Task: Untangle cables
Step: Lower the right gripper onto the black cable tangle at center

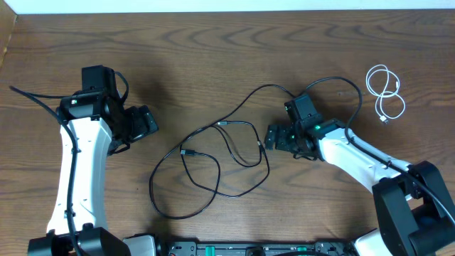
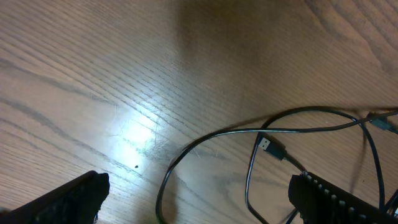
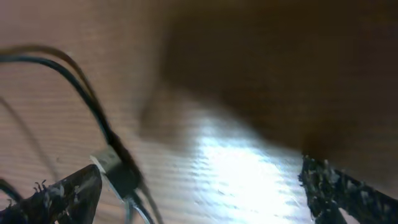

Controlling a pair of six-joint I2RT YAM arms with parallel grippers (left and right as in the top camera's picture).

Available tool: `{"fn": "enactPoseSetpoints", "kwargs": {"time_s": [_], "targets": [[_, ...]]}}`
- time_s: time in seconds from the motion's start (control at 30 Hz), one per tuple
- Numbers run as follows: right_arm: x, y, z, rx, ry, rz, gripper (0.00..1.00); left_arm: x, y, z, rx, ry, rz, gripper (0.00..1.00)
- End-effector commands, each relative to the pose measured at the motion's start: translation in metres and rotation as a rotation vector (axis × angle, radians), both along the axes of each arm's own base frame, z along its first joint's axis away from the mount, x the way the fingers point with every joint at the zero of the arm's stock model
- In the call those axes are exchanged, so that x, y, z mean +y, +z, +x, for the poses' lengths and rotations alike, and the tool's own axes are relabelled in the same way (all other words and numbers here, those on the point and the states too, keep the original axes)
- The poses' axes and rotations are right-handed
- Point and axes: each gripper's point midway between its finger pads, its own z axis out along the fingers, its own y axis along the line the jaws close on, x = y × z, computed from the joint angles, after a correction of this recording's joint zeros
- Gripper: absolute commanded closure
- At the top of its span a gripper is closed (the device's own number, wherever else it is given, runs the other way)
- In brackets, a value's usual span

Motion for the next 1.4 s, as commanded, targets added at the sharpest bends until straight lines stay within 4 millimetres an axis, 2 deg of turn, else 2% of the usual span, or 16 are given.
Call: {"fn": "enactPoseSetpoints", "kwargs": {"time_s": [0.0,0.07,0.1,0.23,0.3,0.33,0.43,0.67,1.07,1.37], "targets": [[0.002,-0.013,-0.003,0.025,-0.001,-0.016,0.15,0.003,0.007,0.002,-0.02,0.011,0.011,0.02],[0.004,-0.013,-0.002,0.019,0.001,-0.013,0.42,0.003,0.007,0.002,-0.02,0.011,0.011,0.02],[0.005,-0.012,-0.001,0.014,0.004,-0.01,0.64,0.003,0.007,0.002,-0.02,0.012,0.011,0.02],[0.009,-0.012,-0.001,0.005,0.013,-0.006,0.92,0.003,0.007,0.002,-0.02,0.011,0.011,0.02],[0.01,-0.011,-0.001,0.001,0.017,-0.004,0.9,0.003,0.007,0.002,-0.02,0.012,0.011,0.02],[0.013,-0.011,-0.001,-0.003,0.023,-0.002,0.84,0.003,0.007,0.002,-0.02,0.012,0.011,0.02],[0.017,-0.01,-0.002,-0.009,0.036,0.001,0.75,0.003,0.007,0.002,-0.02,0.012,0.011,0.02],[0.033,-0.008,-0.006,-0.031,0.08,0.013,0.64,0.003,0.007,0.002,-0.02,0.011,0.011,0.02],[0.068,-0.002,-0.016,-0.084,0.171,0.041,0.6,0.003,0.007,0.002,-0.02,0.011,0.011,0.02],[0.086,0.001,-0.022,-0.121,0.219,0.042,0.55,0.003,0.007,0.002,-0.02,0.012,0.011,0.02]]}}
